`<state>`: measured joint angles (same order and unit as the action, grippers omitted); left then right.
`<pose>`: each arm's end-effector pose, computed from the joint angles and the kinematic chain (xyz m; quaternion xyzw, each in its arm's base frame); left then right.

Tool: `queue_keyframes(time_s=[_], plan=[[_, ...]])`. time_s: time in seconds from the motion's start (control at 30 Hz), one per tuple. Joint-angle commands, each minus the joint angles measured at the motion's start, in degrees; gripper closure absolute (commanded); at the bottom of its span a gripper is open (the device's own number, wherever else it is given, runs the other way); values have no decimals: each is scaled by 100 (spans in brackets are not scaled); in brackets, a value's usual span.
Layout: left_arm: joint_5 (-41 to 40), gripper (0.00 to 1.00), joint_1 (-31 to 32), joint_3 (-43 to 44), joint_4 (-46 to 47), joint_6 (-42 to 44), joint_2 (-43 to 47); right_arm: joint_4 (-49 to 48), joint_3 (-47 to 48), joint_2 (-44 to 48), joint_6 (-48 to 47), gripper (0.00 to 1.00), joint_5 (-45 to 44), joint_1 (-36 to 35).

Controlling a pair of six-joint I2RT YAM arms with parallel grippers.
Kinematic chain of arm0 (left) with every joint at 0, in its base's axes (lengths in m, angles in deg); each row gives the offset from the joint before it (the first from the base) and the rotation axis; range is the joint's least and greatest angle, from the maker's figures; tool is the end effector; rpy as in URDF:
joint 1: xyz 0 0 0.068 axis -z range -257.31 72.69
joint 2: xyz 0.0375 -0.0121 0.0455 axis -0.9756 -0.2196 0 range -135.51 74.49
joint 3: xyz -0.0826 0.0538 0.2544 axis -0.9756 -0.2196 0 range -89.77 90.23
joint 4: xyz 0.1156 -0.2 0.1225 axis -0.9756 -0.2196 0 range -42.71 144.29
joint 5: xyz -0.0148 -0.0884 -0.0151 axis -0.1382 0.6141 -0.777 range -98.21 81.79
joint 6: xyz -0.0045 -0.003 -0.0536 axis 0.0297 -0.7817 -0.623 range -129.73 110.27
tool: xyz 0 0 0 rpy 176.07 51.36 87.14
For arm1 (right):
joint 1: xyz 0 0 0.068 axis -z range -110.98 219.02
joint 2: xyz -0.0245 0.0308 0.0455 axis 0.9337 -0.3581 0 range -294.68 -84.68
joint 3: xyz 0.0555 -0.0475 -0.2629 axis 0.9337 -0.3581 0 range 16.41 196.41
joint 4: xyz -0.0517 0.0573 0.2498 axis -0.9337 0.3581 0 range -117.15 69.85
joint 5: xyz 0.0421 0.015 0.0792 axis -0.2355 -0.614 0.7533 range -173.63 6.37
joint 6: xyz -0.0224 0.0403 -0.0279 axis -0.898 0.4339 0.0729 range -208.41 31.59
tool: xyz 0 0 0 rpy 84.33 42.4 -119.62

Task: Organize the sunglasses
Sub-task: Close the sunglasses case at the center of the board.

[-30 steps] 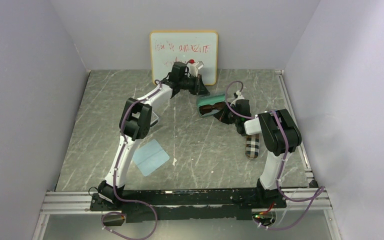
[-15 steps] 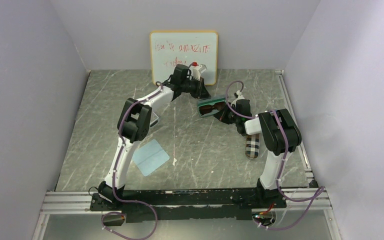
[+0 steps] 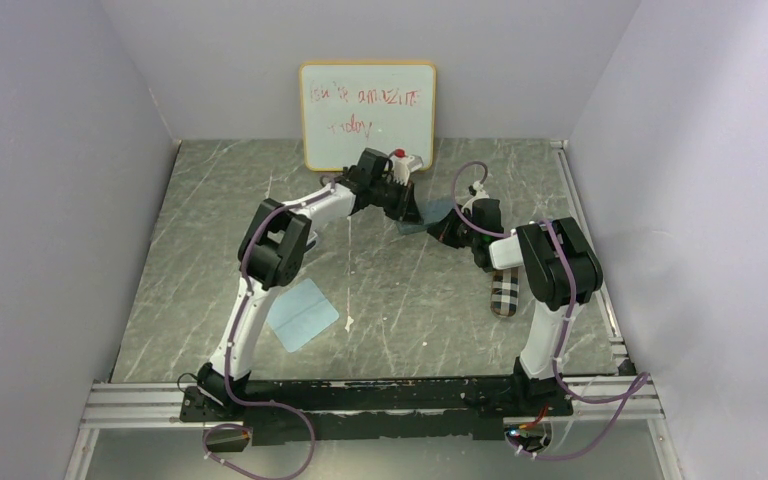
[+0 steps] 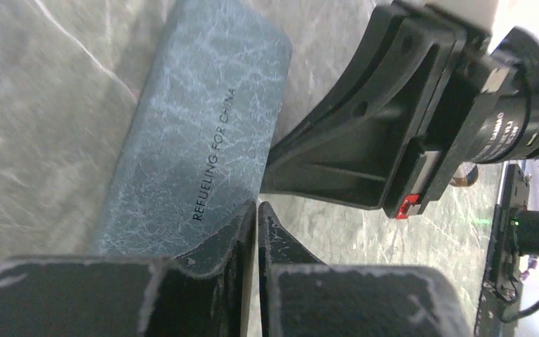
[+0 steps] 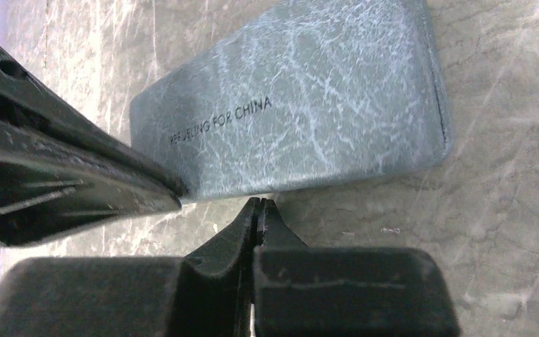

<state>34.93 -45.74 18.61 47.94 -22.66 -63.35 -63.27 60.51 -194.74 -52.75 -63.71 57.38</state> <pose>0.4472 -0.3032 0.1641 0.2994 0.7898 -0.4633 0.2681 0.3486 0.0841 0.1088 0.0925 0.8517 0.3351 0.3922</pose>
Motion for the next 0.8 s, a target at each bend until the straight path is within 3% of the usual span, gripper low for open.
queue_keyframes(time_s=[0.0, 0.2, 0.3, 0.4, 0.47, 0.53, 0.63, 0.67, 0.77], plan=[[-85, 88, 39, -19, -313, 202, 174, 271, 13, -128, -33, 100, -164, 30], [-173, 82, 33, 109, -405, 246, 288, 387, -32, 51, -161, 100, -24, 77], [-330, 73, 31, 250, -503, 399, 427, 564, -29, 371, -529, 100, 380, 161], [-498, 56, 29, 416, -599, 588, 554, 1181, 54, 917, -1158, 100, 772, 276], [-659, 39, 34, 546, -672, 760, 609, 1626, 102, 1460, -1685, 93, 937, 346], [-888, 29, 54, 694, -790, 1026, 616, 2059, 99, 1969, -2274, 84, 1001, 388], [-1062, 10, 64, 942, -964, 1554, 524, 2616, 73, 2766, -3252, 64, 1054, 416], [-1074, 5, 78, 1050, -1050, 1727, 471, 2874, 116, 3003, -3710, 59, 1005, 417], [-1156, 4, 189, 1406, -1381, 2466, 283, 3498, 248, 3549, -4425, 43, 821, 465]])
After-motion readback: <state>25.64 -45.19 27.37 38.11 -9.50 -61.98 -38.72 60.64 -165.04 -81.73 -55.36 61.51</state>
